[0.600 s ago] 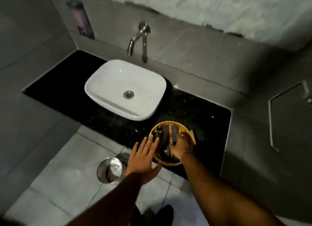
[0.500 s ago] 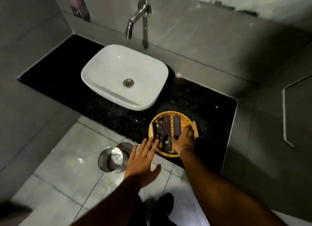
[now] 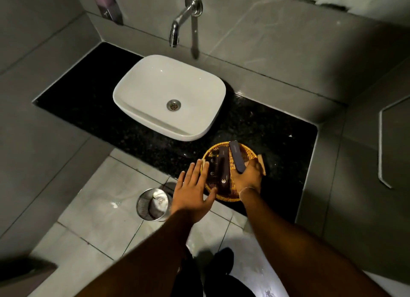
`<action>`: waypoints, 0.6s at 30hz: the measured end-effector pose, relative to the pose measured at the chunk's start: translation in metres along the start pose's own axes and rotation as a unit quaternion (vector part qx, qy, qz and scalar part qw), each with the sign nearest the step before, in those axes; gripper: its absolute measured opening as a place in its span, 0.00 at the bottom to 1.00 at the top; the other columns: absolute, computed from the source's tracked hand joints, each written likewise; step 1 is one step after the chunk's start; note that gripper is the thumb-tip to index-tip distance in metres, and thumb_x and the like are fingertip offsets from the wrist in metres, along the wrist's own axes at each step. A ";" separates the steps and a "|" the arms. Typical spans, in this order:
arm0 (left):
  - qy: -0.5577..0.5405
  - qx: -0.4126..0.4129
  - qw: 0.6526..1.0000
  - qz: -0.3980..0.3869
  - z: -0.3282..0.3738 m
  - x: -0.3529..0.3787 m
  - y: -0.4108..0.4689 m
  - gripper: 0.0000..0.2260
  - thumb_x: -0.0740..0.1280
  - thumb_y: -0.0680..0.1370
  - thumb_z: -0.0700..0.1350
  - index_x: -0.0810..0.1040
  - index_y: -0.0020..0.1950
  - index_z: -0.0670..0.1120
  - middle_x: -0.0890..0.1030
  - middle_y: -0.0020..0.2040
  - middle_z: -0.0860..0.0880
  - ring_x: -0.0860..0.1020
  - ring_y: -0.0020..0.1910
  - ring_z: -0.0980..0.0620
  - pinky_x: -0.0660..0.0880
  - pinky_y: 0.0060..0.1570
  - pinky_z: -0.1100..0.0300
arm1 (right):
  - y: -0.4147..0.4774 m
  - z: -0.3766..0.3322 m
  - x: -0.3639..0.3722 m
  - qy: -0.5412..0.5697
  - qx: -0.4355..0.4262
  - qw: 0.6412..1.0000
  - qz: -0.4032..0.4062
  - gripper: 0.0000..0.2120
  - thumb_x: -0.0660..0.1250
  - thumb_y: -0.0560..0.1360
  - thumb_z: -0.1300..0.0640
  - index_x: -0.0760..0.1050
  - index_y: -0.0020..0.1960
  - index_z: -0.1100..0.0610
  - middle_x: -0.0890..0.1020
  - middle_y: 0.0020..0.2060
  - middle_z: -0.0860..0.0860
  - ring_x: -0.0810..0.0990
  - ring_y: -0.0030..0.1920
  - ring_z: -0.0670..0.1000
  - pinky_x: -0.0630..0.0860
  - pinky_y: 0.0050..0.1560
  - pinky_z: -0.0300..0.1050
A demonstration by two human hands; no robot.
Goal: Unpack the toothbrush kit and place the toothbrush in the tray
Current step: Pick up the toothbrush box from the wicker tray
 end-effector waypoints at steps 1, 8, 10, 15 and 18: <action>-0.012 -0.008 1.000 0.005 0.004 -0.008 0.005 0.38 0.52 0.86 0.67 0.40 0.91 0.57 0.42 0.92 0.54 0.41 0.91 0.52 0.44 0.90 0.45 | -0.004 -0.003 -0.006 0.023 -0.007 1.000 0.007 0.20 0.75 0.76 0.51 0.74 0.62 0.57 0.81 0.61 0.57 0.82 0.61 0.62 0.84 0.57 0.58; -0.351 -0.112 0.930 0.000 0.032 -0.085 0.047 0.30 0.62 0.87 0.64 0.67 0.87 0.54 0.81 0.78 0.50 0.78 0.78 0.48 0.73 0.79 0.42 | -0.057 -0.017 -0.035 0.147 -0.145 0.978 0.018 0.19 0.80 0.67 0.58 0.72 0.50 0.51 0.76 0.44 0.37 0.81 0.45 0.39 0.85 0.43 0.52; -0.432 -0.067 0.899 0.013 0.041 -0.114 0.052 0.17 0.67 0.87 0.57 0.84 0.72 0.53 0.90 0.62 0.53 0.87 0.62 0.54 0.82 0.69 0.46 | -0.073 -0.020 -0.043 0.150 -0.196 0.969 0.020 0.21 0.80 0.67 0.58 0.71 0.51 0.48 0.73 0.51 0.23 0.69 0.56 0.19 0.77 0.38 0.32; -0.477 0.025 0.879 -0.009 0.048 -0.162 0.042 0.08 0.72 0.87 0.43 0.92 0.55 0.47 0.89 0.41 0.56 0.84 0.40 0.64 0.79 0.45 0.70 | -0.093 -0.038 -0.069 0.188 -0.291 0.938 0.004 0.17 0.75 0.73 0.44 0.74 0.56 0.44 0.73 0.54 0.21 0.70 0.60 0.22 0.78 0.43 0.22; -0.466 0.063 0.882 -0.046 0.058 -0.181 0.027 0.08 0.73 0.85 0.39 0.92 0.57 0.46 0.92 0.45 0.52 0.88 0.43 0.61 0.82 0.47 0.67 | -0.096 -0.054 -0.081 0.169 -0.305 0.936 -0.047 0.20 0.69 0.75 0.31 0.75 0.60 0.41 0.82 0.49 0.35 0.84 0.49 0.40 0.86 0.43 0.47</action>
Point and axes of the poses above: each hand's wrist, its own y-axis towards the middle knuckle, its own x-axis out of the palm, z = x × y, the point moved 5 cm from there along y, towards the middle knuckle
